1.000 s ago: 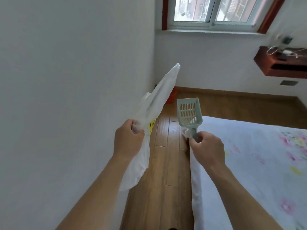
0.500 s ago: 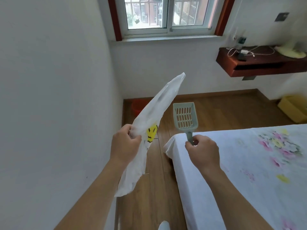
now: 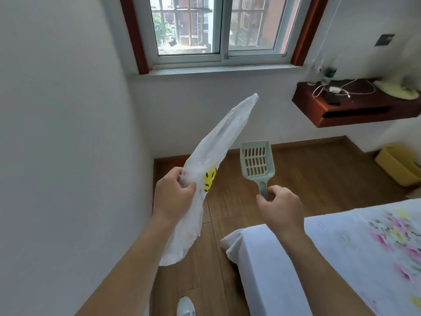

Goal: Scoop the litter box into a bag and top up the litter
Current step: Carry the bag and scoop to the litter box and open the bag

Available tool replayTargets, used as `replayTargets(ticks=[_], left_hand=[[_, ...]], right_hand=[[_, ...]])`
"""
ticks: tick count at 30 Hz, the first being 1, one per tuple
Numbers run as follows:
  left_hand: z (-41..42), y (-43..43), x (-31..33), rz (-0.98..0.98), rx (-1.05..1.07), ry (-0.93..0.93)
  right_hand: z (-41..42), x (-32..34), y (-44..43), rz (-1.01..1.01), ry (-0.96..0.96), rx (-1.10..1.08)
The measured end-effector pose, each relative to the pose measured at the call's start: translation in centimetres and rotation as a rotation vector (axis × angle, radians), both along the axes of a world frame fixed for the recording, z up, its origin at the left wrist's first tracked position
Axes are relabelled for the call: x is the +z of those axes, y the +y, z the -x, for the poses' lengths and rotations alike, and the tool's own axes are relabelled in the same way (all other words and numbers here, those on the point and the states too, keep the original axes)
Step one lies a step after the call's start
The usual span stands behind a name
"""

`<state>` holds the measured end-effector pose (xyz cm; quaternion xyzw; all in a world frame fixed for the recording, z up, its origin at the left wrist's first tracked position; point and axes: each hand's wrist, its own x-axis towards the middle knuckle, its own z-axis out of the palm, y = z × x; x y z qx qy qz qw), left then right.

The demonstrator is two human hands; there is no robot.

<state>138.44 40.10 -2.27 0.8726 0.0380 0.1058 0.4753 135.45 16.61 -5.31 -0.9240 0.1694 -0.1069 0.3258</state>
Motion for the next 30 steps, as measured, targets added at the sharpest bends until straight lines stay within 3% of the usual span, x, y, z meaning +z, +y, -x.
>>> replayTargets(ticks=[16,30], left_hand=[[-30.4,-8.3,-0.7,-0.07,-0.299,0.019],[-48.7,-21.7,0.4,-0.001,-0.511,0.05]], right_hand=[[-22.8,0.1,-6.3,0.014,0.028,-0.305],[-37.6,0.9,-16.9,0.044,0.051,-0.518]])
